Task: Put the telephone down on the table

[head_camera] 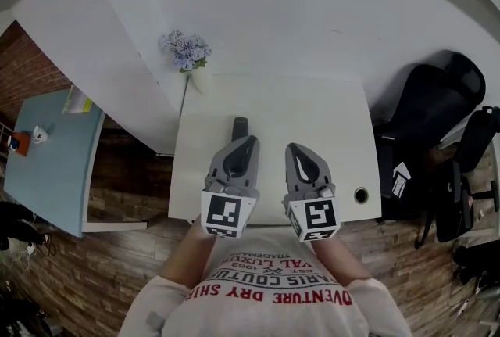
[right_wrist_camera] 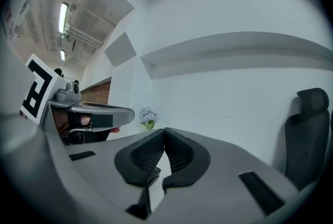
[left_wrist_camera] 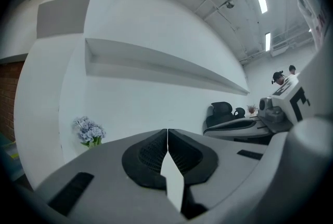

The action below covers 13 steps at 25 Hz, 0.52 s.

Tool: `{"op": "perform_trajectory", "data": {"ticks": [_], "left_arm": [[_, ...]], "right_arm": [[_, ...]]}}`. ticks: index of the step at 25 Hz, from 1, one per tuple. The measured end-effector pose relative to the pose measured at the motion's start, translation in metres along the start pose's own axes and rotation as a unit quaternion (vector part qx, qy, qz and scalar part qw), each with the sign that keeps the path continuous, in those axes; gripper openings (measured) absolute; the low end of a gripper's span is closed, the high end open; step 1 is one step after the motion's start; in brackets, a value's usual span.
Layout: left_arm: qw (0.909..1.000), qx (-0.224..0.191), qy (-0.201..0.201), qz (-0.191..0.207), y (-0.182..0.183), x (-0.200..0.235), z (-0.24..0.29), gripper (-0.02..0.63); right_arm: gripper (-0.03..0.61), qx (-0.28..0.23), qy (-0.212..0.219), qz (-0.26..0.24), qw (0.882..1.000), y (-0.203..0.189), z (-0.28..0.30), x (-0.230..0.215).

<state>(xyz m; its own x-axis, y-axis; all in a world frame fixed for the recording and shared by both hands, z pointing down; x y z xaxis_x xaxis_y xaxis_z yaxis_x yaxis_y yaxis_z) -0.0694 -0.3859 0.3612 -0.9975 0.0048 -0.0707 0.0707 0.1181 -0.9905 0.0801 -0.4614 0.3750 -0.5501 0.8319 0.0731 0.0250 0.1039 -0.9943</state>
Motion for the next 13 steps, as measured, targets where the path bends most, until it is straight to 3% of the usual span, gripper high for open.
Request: {"op": "perform_trajectory", "data": {"ticks": [13], "left_arm": [[0.9997, 0.020, -0.007, -0.010, -0.009, -0.001, 0.017, 0.025]], "right_arm": [[0.025, 0.008, 0.008, 0.004, 1.000, -0.004, 0.008, -0.014]]}}
Point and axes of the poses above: the fingertips, and each gripper's own axes: z forward along the fingers, x to its left, y out of its top, the point moved 10 cm from there along -z, backward along the fingers, and after that the axes turned 7 degrees about -x, right-handed, at the moved point
